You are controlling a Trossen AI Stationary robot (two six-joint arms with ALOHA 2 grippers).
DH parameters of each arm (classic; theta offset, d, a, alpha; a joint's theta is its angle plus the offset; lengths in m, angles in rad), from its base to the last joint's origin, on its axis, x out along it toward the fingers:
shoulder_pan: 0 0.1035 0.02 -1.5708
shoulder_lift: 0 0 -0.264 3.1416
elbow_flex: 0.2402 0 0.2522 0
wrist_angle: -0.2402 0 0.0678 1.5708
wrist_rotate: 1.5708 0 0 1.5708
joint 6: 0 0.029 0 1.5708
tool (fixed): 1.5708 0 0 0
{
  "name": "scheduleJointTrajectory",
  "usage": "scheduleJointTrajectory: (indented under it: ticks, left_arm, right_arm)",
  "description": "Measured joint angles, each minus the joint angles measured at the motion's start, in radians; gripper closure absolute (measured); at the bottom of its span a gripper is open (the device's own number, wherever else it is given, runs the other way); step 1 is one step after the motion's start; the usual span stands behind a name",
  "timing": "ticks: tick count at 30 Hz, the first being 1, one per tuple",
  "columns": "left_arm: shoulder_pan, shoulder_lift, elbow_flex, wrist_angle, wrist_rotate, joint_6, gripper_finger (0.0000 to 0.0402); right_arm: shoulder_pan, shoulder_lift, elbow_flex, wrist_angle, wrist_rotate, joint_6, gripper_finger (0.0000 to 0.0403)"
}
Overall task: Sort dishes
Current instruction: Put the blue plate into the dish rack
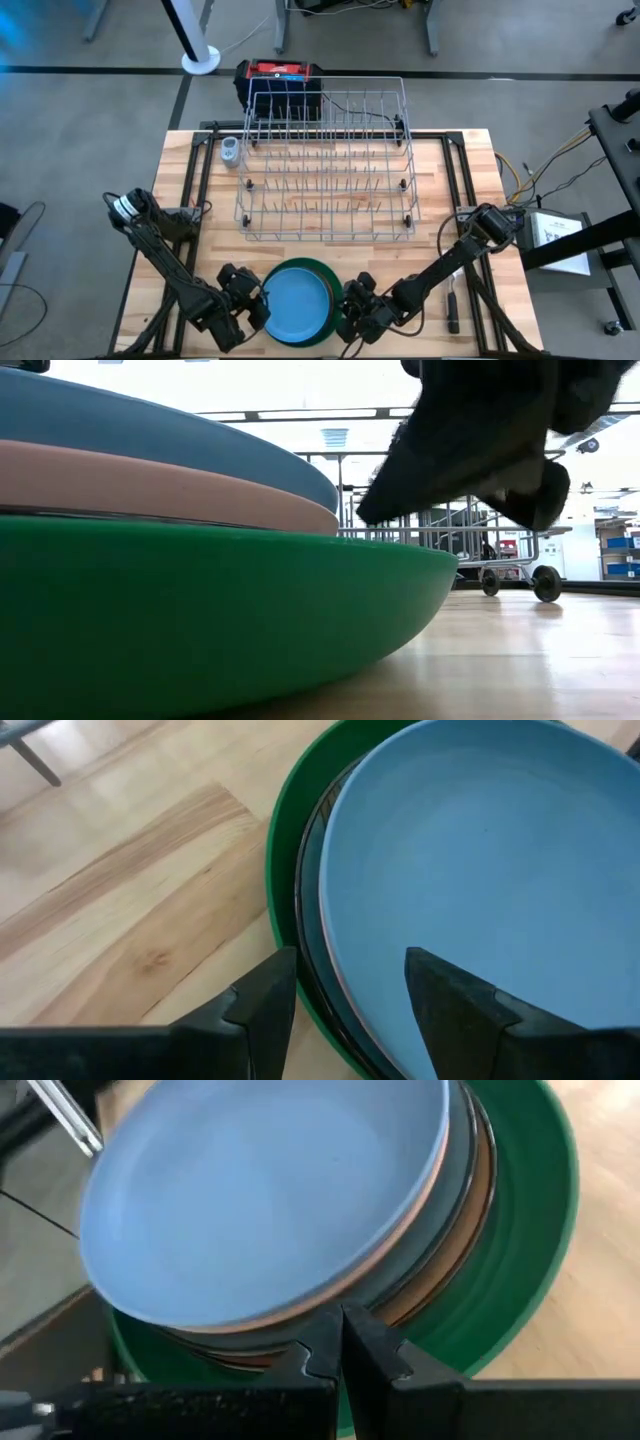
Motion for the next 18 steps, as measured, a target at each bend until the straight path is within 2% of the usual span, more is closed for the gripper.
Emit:
scheduleJointTrajectory:
  ticks: [18]
  left_arm:
    - [0.002,0.0,0.0,0.009,0.0,0.006,0.0223]
  right_arm:
    - [-0.005,0.004,0.043,-0.001,0.017,-0.04,0.0403]
